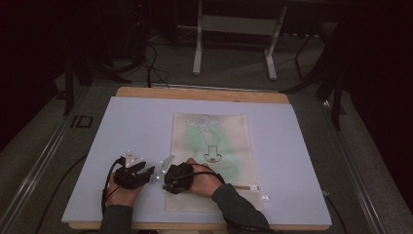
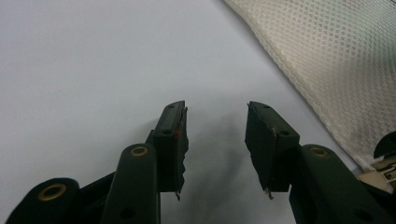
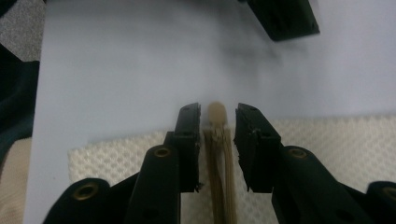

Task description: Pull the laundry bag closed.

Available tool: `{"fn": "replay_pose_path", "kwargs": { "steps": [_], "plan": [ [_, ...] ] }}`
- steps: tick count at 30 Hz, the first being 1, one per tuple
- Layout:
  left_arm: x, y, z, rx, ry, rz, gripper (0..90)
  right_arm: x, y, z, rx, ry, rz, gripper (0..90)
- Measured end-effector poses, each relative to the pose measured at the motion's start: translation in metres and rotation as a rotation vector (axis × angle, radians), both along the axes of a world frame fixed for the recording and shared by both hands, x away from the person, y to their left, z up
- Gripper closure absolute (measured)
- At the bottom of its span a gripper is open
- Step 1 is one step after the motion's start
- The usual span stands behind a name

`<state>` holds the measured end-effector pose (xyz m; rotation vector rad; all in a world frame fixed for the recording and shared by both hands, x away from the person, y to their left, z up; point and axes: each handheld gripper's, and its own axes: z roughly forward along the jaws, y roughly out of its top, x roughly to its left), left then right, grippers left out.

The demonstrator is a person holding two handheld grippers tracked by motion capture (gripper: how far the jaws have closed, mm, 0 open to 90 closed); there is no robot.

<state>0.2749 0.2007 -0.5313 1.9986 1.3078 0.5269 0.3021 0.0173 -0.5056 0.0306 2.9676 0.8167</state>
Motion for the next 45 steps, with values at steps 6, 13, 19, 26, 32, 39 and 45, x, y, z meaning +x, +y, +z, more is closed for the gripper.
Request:
{"fn": "replay_pose_path", "kwargs": {
  "steps": [6, 13, 19, 26, 32, 39, 45],
  "plan": [
    [0.000, 0.000, 0.000, -0.001, 0.000, 0.001, 57.1, 0.000, 0.011, -0.003, -0.017, -0.002, 0.004, 72.1],
    [0.000, 0.001, 0.000, -0.001, 0.001, 0.001, 57.0, 0.000, 0.020, -0.007, -0.054, -0.009, -0.006, 77.3],
    [0.000, 0.001, 0.000, -0.002, 0.003, 0.001, 57.0, -0.001, 0.022, -0.005, -0.061, -0.018, 0.009, 80.7],
    [0.000, 0.001, 0.000, -0.002, 0.003, 0.000, 57.0, -0.002, 0.015, 0.007, -0.013, -0.034, 0.011, 80.8],
    [-0.001, 0.000, 0.001, -0.004, 0.001, -0.001, 57.0, -0.006, 0.001, 0.013, 0.004, -0.054, 0.009, 80.8],
    [-0.003, -0.003, 0.001, -0.003, -0.004, -0.016, 56.9, -0.006, -0.017, 0.005, 0.005, -0.044, -0.014, 80.9],
    [-0.006, -0.010, 0.003, -0.013, -0.004, -0.053, 57.7, -0.001, -0.020, -0.003, 0.016, 0.002, -0.034, 79.9]
  ]
}}
